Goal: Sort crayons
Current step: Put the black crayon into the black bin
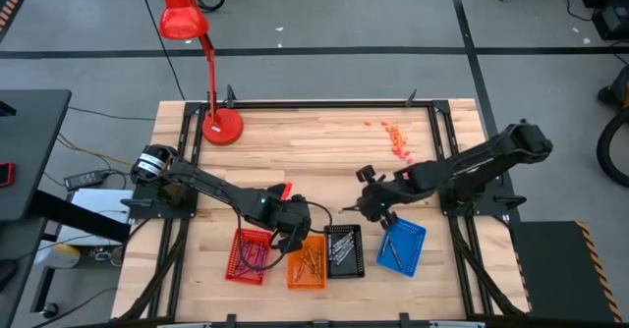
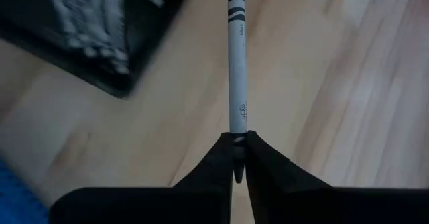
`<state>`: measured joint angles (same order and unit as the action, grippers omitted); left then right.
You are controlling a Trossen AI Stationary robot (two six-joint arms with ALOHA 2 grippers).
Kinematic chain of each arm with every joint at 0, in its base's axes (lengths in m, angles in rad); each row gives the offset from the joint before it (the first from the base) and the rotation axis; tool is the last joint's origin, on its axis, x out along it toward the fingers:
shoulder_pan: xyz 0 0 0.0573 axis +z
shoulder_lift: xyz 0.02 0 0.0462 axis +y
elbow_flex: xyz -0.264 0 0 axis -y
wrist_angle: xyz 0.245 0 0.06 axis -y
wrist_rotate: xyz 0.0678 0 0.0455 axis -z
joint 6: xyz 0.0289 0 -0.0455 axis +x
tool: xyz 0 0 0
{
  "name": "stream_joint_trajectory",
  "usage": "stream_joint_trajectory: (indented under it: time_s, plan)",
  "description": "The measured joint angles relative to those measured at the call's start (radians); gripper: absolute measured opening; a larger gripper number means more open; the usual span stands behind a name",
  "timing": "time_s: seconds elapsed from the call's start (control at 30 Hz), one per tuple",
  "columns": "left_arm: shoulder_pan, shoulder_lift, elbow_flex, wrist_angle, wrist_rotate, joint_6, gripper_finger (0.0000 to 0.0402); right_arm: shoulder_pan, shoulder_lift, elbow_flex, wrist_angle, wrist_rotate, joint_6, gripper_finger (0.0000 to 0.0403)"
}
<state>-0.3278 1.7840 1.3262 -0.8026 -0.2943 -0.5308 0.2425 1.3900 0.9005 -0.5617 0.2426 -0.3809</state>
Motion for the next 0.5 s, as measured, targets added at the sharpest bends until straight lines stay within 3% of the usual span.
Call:
stream_joint_trajectory:
  time_s: [0.2, 0.5]
  plan:
    - [0.0, 0.0, 0.0, 0.007, 0.0, -0.005, 0.0139, 0.103, -0.015, 0.0, 0.058, -0.001, -0.073, 0.0032]
    - [0.0, 0.001, 0.0, 0.038, 0.0, -0.009, 0.0139, 0.203, 0.101, 0.001, 0.185, -0.007, -0.206, 0.0032]
